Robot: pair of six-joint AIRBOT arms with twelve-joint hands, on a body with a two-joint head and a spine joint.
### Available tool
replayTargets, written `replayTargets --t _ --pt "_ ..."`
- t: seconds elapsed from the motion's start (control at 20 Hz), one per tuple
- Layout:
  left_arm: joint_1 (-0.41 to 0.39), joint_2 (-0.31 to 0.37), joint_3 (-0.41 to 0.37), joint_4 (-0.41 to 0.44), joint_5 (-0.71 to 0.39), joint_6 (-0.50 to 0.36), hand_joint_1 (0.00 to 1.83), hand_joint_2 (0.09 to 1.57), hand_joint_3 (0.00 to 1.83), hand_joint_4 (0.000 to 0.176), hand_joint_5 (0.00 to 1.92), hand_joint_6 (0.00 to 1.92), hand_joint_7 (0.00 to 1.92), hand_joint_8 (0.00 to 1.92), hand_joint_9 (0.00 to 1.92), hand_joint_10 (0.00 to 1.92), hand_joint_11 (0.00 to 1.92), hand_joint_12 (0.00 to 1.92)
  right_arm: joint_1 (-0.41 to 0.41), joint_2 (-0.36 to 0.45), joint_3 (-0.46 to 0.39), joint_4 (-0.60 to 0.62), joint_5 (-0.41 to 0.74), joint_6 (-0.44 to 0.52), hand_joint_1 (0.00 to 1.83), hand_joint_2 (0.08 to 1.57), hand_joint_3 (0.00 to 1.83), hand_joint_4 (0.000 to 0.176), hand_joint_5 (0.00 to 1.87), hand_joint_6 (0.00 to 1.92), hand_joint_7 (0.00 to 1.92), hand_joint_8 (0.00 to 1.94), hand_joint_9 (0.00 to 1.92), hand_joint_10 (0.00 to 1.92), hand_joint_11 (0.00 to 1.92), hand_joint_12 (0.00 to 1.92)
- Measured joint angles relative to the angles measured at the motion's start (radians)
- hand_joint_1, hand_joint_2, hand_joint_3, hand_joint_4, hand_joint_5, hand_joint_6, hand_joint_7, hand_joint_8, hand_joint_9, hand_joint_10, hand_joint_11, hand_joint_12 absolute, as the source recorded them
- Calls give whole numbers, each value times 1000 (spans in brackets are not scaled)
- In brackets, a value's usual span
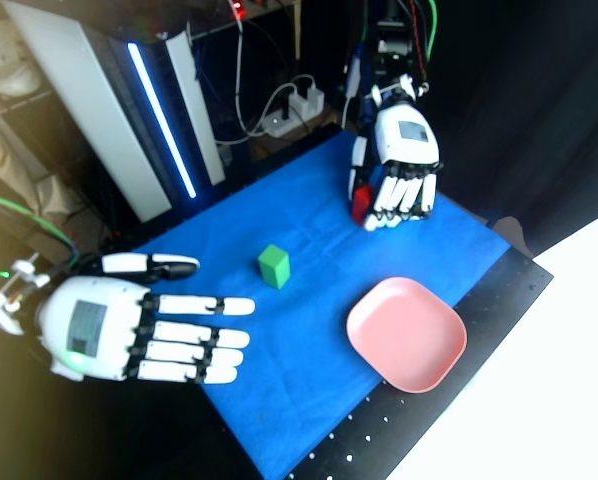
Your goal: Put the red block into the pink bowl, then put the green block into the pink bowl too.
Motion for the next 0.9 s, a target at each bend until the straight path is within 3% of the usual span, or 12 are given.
replayTargets --t 0.25,0.3,0.35,0.4,0.5,0.55,0.6,0.7,0.75,0.8,0.85,0.9 --pt "-48 -1 3 31 -1 2 1267 1088 0 0 1150 484 992 1189 812 1117 514 1676 0 0 0 0 -5 0 626 1100 1 111 304 5 270 3 228 4 223 109" --pt "-86 -1 3 64 -3 2 1270 1078 0 0 1200 398 993 1192 804 1285 507 1822 0 0 0 0 -5 0 607 1095 0 118 301 2 272 3 258 12 276 122" --pt "-113 -1 3 86 -8 2 1178 1052 0 0 1160 624 937 1122 808 1428 538 1897 0 -1 0 0 -4 0 603 1093 0 121 300 1 270 2 258 10 278 120" --pt "-142 -3 5 105 -12 1 1178 1052 0 0 1160 624 937 1122 808 1428 538 1897 0 -1 0 0 -4 0 603 1093 0 121 300 1 270 2 258 10 278 120" --pt "-200 -43 47 122 -18 1 1117 1053 0 19 1123 733 959 1144 852 1472 412 1654 0 -2 1 0 -8 0 589 1097 0 119 292 0 264 0 260 1 292 95" --pt "-217 -64 71 122 -11 1 1240 1075 2 0 1163 495 987 1191 766 1433 332 1711 0 -2 1 -2 -5 0 579 1103 1 111 290 0 264 0 264 1 292 86" --pt "-235 -89 103 117 7 2 1259 1068 0 0 1186 450 1028 1101 807 1352 589 1772 0 -2 2 -2 -7 0 554 1101 1 112 293 1 267 1 261 0 297 83" --pt "-269 -130 148 66 57 58 1263 1062 0 0 1180 460 1069 1022 836 1194 524 1827 0 -10 10 3 -6 0 572 1097 0 100 302 3 272 2 263 1 294 73" --pt "-292 -158 175 15 90 143 1255 1059 0 0 1164 516 1088 968 792 1042 107 1889 0 -11 11 3 -9 0 577 1098 0 90 305 4 269 0 276 7 319 81" --pt "-304 -183 199 -29 111 195 1255 1059 0 0 1164 516 1088 968 792 1042 107 1889 0 -15 14 3 -10 0 577 1098 0 90 305 4 269 0 276 7 319 81" --pt "-311 -218 238 -62 132 223 1251 1051 0 0 1175 524 1105 916 837 858 7 1750 0 -19 16 0 -8 0 618 1104 1 70 321 7 286 6 295 10 343 87" --pt "-311 -256 282 -91 158 224 1243 1058 2 1 1139 607 1095 902 873 784 280 1668 0 -21 18 -3 -9 0 598 1113 5 66 314 3 289 5 290 6 346 84"
